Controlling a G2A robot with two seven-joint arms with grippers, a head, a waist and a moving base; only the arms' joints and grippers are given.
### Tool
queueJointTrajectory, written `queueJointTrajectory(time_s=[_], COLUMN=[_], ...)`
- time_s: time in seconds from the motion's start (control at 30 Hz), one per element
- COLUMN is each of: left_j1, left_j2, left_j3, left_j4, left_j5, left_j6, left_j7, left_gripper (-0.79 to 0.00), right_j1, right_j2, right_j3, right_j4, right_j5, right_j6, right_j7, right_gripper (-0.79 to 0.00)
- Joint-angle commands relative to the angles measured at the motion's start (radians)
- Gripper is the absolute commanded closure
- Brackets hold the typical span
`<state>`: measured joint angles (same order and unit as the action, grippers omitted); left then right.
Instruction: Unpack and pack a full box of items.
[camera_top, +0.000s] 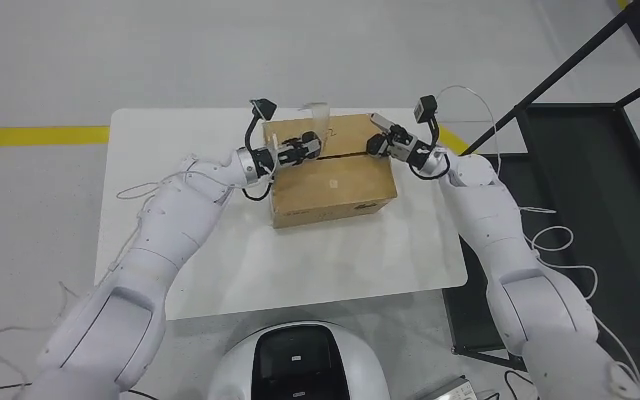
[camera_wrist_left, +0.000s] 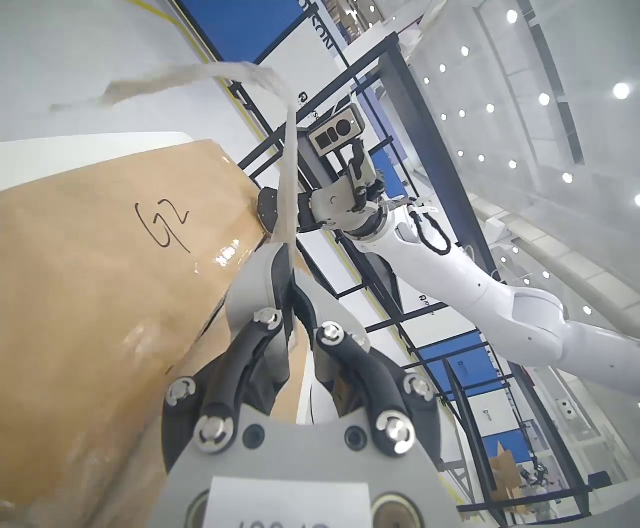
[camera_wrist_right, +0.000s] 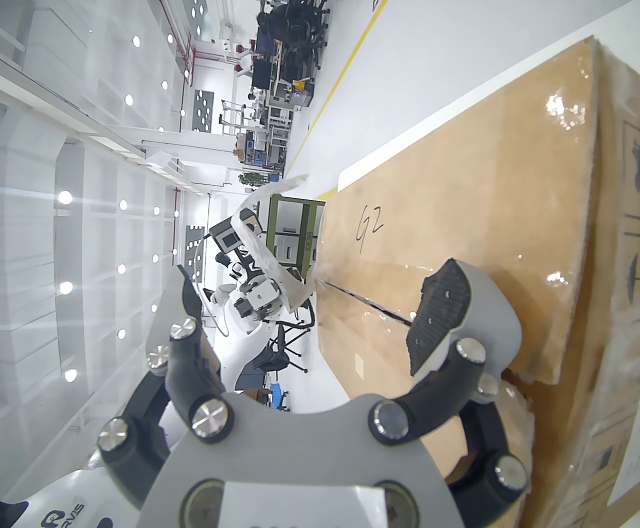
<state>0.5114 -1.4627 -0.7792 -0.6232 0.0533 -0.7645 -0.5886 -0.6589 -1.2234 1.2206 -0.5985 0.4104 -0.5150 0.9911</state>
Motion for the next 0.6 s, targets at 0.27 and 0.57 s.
queueJointTrajectory(time_s=[0.27,0.57], left_j1=[-0.030,-0.047], left_j2=[-0.048,-0.084], left_j3=[0.062,0.086], left_j4=[0.096,0.165], left_j5=[0.129,0.182], left_j6=[-0.014,-0.025], left_j7=[0.128,0.205], left_gripper=[0.000,0.000], right_j1=[-0.002,-0.056], right_j2=[0.004,0.043], right_j3=[0.008,0.143], right_j4=[-0.007,-0.086], right_j5=[0.005,0.181], right_j6=[-0.001,-0.024], right_j7=[0.009,0.108], right_gripper=[-0.785,-0.785])
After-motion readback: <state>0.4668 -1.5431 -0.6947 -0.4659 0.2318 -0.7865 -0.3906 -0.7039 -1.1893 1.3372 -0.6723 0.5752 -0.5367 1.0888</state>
